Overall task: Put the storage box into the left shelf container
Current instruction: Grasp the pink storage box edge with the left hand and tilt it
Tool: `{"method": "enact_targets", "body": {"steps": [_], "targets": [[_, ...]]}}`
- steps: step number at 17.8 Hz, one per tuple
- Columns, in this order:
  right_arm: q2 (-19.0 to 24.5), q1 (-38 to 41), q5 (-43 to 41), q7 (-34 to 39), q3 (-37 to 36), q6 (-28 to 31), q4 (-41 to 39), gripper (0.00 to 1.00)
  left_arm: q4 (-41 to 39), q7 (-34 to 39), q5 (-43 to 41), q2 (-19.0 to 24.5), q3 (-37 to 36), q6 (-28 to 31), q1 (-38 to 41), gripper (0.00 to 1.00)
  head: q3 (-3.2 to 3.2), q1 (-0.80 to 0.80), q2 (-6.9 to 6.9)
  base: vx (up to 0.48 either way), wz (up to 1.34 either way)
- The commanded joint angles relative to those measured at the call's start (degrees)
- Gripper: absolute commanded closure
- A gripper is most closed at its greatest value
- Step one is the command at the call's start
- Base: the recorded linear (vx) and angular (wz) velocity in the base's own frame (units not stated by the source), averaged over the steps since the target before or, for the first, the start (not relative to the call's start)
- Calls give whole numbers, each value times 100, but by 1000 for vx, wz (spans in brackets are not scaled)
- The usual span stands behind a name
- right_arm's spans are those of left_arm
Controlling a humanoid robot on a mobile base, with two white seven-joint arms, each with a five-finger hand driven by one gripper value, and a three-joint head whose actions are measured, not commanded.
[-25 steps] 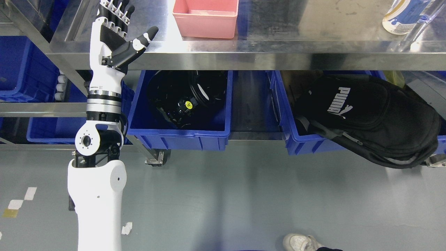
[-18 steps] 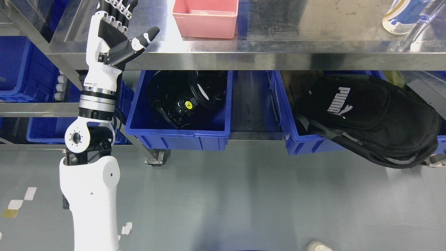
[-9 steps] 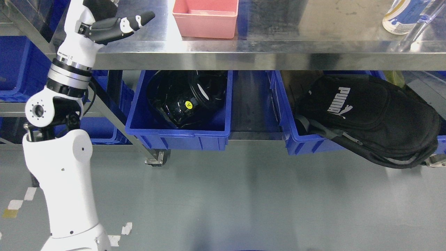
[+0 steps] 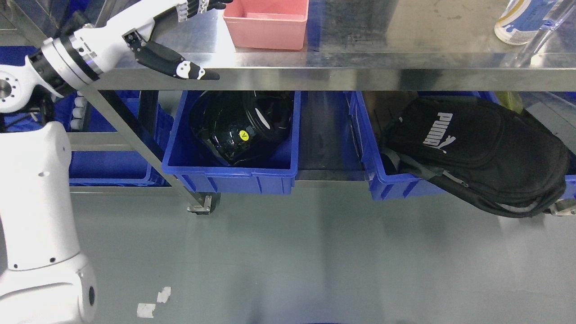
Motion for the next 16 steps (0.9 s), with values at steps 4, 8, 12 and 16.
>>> {"method": "enact_targets", "body": {"steps": [4, 8, 12, 16], "targets": [[-100, -26, -123, -1, 0, -15, -100, 0, 1299, -96, -768, 326, -1702, 14, -1119, 0, 0, 0, 0, 0, 0], [-100, -27, -123, -1, 0, -23, -100, 0, 2037, -87, -1101, -8, -1959, -3, -1656, 2, 0, 0, 0, 0, 0], [-100, -18, -123, -1, 0, -23, -100, 0, 2153, -122, -1480, -210, -2055, 49, -1648, 3, 0, 0, 0, 0, 0], [-100, -27, -123, -1, 0, -15, -100, 0, 2328, -122, -1541, -368, -2196, 49, -1639, 5, 0, 0, 0, 0, 0]]}}
